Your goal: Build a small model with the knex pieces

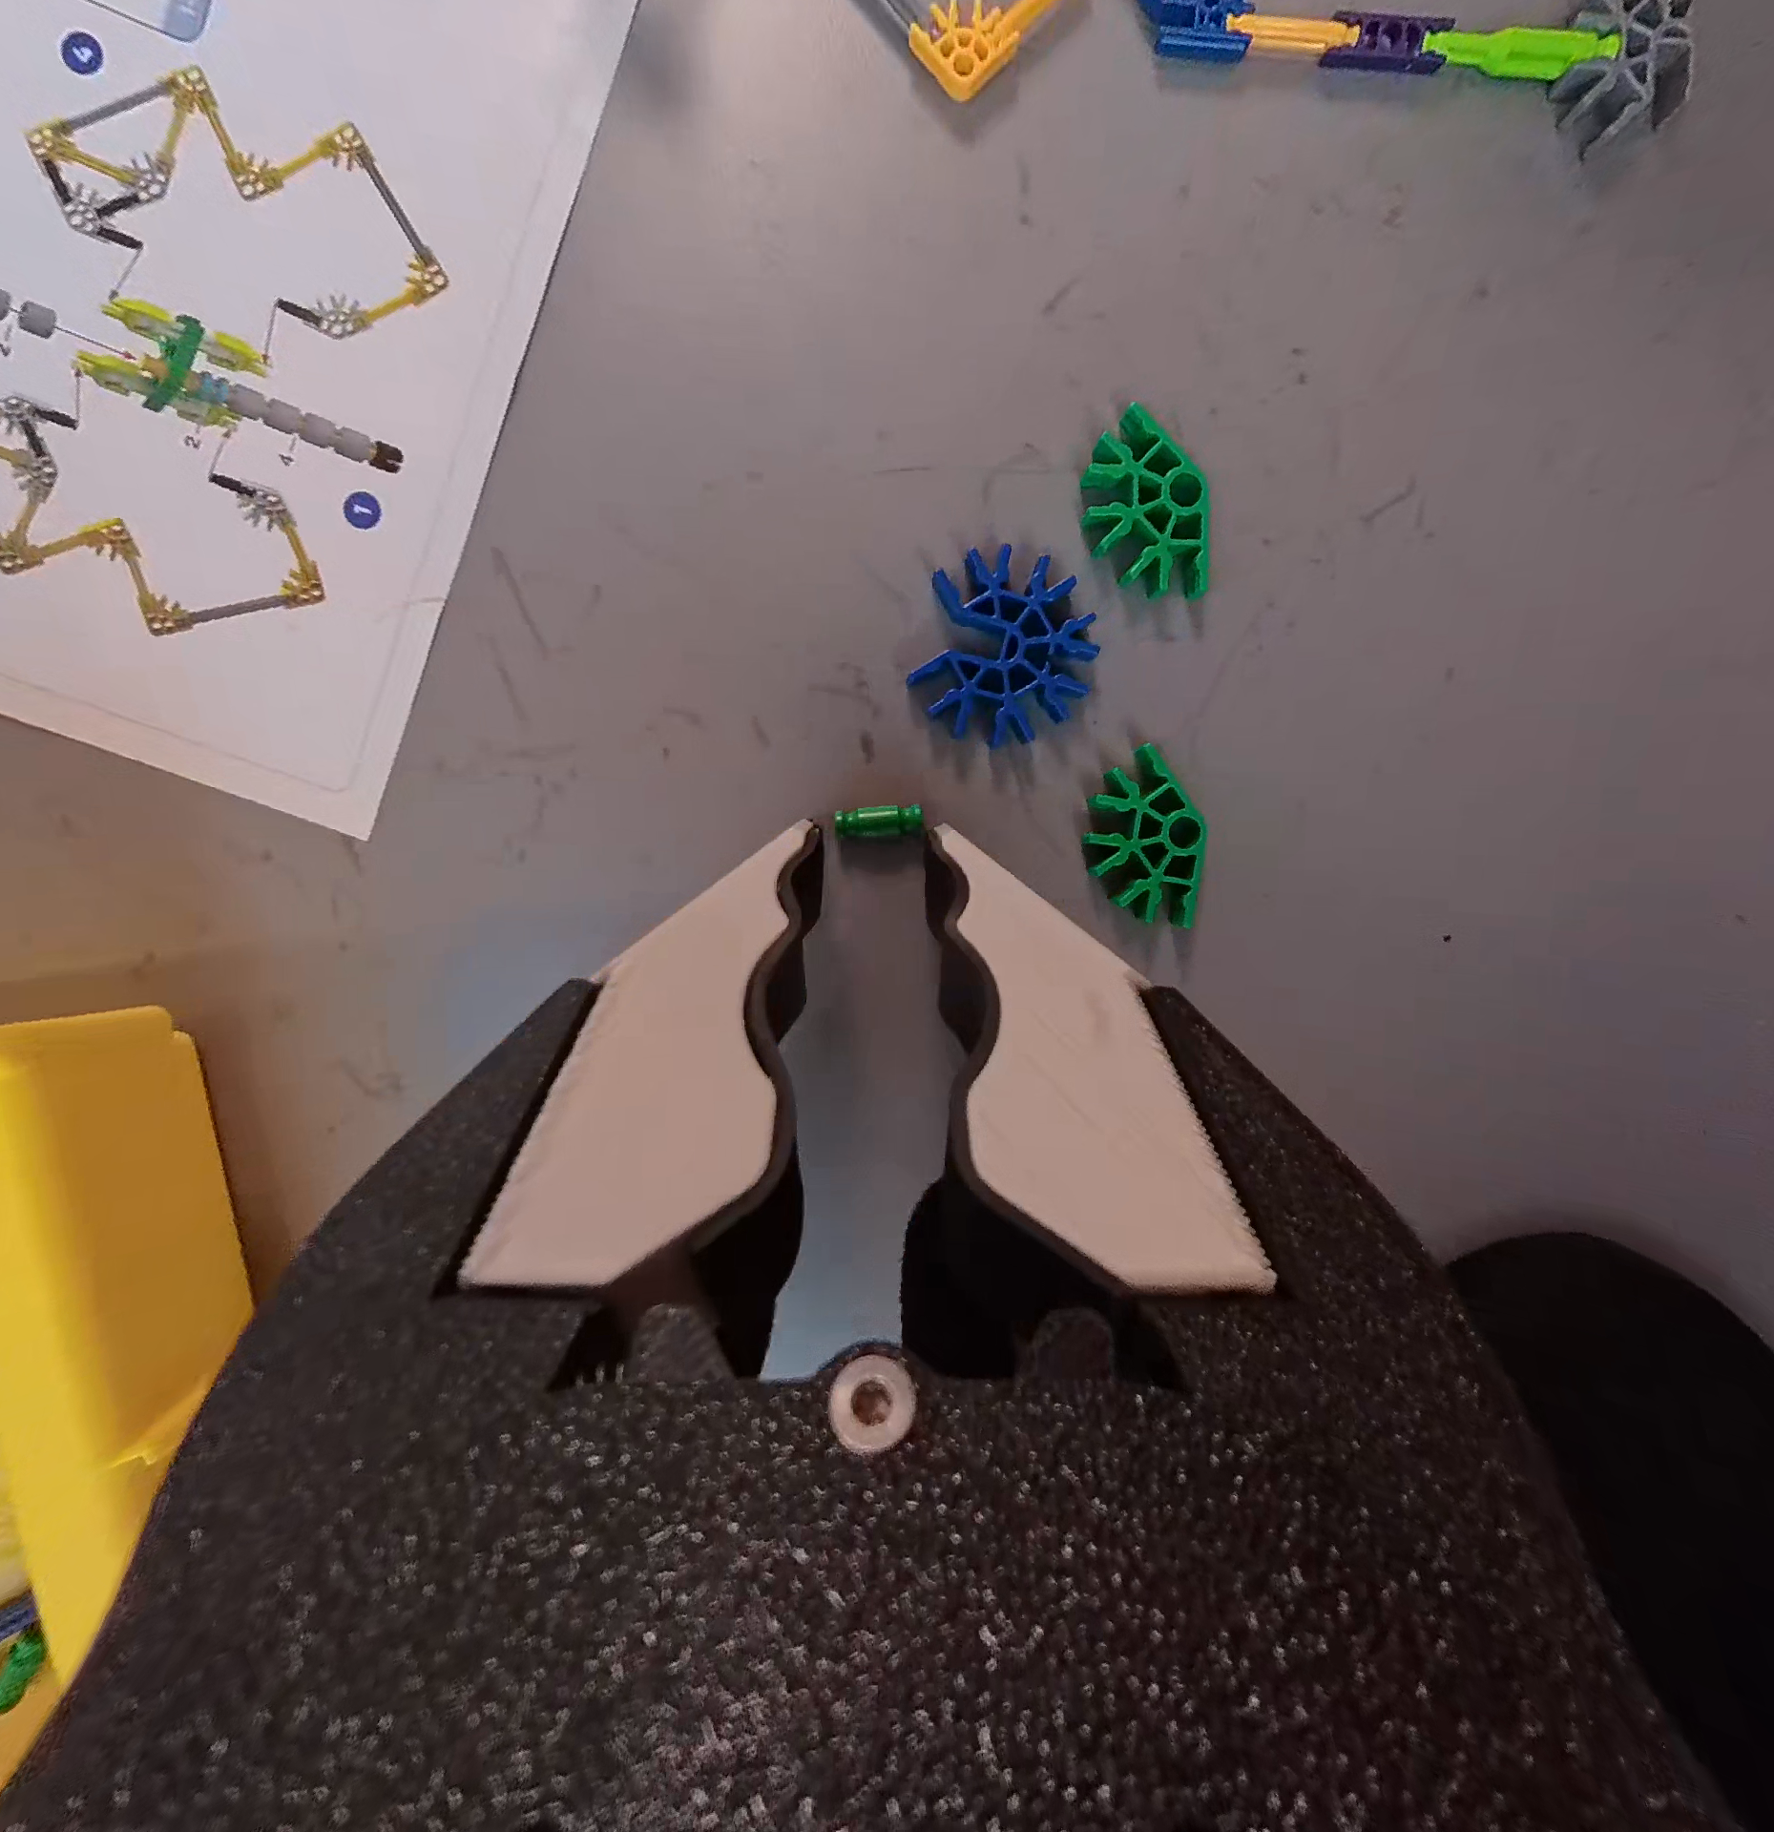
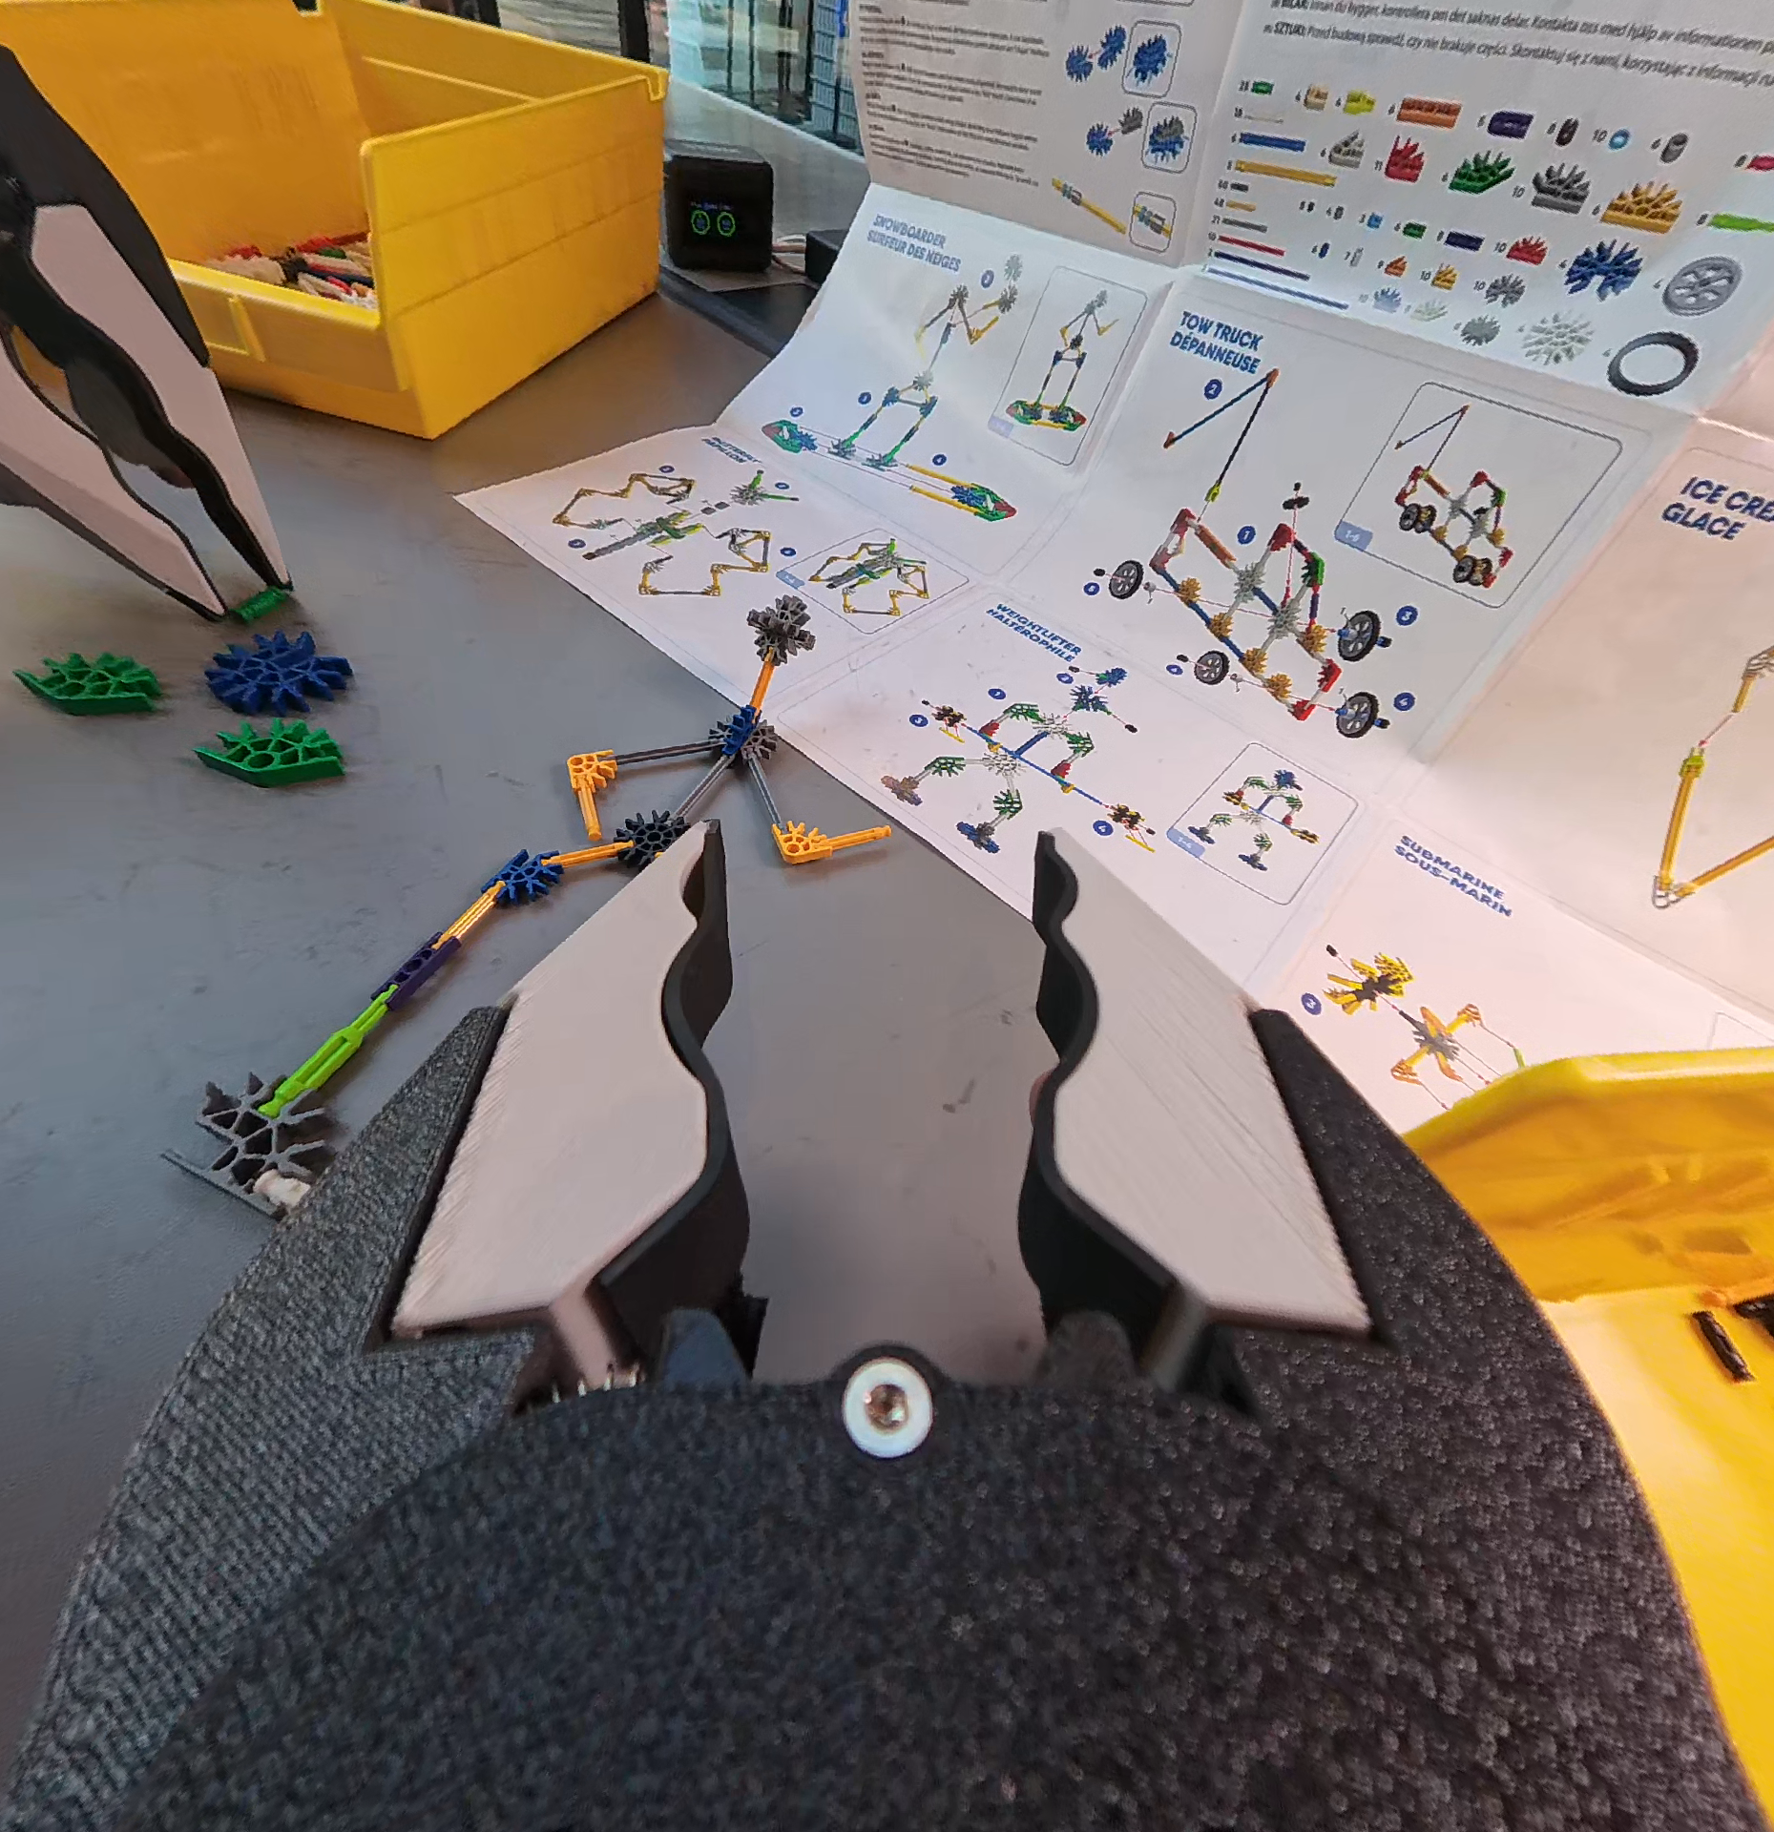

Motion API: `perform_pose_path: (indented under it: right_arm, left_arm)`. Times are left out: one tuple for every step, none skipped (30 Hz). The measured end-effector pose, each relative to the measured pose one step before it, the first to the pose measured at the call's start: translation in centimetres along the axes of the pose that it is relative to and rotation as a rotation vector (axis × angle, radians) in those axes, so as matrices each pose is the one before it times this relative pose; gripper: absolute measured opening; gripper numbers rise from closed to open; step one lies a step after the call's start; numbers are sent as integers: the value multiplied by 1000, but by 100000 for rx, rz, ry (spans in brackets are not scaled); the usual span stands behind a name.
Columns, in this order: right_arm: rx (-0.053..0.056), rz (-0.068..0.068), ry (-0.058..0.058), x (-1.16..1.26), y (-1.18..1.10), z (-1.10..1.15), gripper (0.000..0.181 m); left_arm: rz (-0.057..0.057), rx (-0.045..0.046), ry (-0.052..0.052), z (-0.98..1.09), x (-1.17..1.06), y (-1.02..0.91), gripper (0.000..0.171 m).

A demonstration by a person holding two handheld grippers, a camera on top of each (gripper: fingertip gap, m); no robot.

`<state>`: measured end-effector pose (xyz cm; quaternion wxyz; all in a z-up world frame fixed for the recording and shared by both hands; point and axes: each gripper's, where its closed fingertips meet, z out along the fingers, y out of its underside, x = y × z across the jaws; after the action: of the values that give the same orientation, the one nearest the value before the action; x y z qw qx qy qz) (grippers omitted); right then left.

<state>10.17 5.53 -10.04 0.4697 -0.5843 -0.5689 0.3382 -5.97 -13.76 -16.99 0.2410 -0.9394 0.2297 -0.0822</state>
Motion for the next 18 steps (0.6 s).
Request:
perform_pose_path:
  right_arm:
    - [-9, -64, -70, -14, 4, -12, 61]
    - [-43, -91, 106, 3, 8, -16, 61]
    - [24, -51, 146, 18, 6, -28, 61]
    - [69, 47, 68, 22, -4, -34, 61]
    - [44, 143, -24, 23, 1, -32, 61]
    - [75, 259, -86, 24, -5, -18, 61]
    - [66, 322, -201, 12, -7, -7, 61]
    - [-76, 249, -246, -4, 11, 12, 61]
    - [-119, 99, -308, -33, 11, 13, 61]
    - [-99, -68, -228, -31, 16, 15, 61]
    - [-21, -210, -96, -41, 6, 5, 61]
    - [14, -266, -56, -38, -6, -7, 61]
    - [-5, -234, 40, -19, -6, 3, 61]
    - [-53, -126, 71, -12, 14, -5, 61]
    - [-19, 13, 141, 19, 3, -1, 61]
    - [-22, 204, 147, 37, 9, -6, 61]
    - [-83, 327, 92, 59, 18, 5, 61]
    - [-37, 346, 33, 41, 14, -2, 61]
  left_arm:
    - [647, -517, -540, -333, -177, 102, 22]
    - [677, 90, -1586, -685, -425, -2, 22]
    - [201, 558, -2506, -1125, -741, -67, 22]
    - [-705, 634, -3996, -1591, -1218, -92, 22]
    - [-1631, 412, -6301, -1955, -1869, -36, 22]
    - [-2583, -76, -7802, -2133, -2448, 95, 22]
    - [-3593, -1303, -7435, -1967, -2727, 388, 22]
    - [-4502, -3797, -6368, -1478, -2820, 904, 22]
    - [-4847, -6559, -5822, -838, -2872, 1446, 23]
    - [-4400, -7777, -4821, -141, -2670, 1722, 23]
    - [-3972, -8010, -1162, 487, -1900, 1743, 23]
    - [-3502, -7655, 2958, 887, -948, 1547, 23]
    - [-2158, -5650, 2781, 1058, -578, 1035, 23]
    - [-49, -4371, 1663, 1054, -320, 686, 23]
    - [1394, -5270, 2826, 1008, 183, 709, 23]
    - [2159, -6055, 3036, 978, 412, 726, 23]
    - [2755, -4617, 764, 908, 179, 383, 22]
    - [2287, -3360, 133, 775, 153, 104, 22]
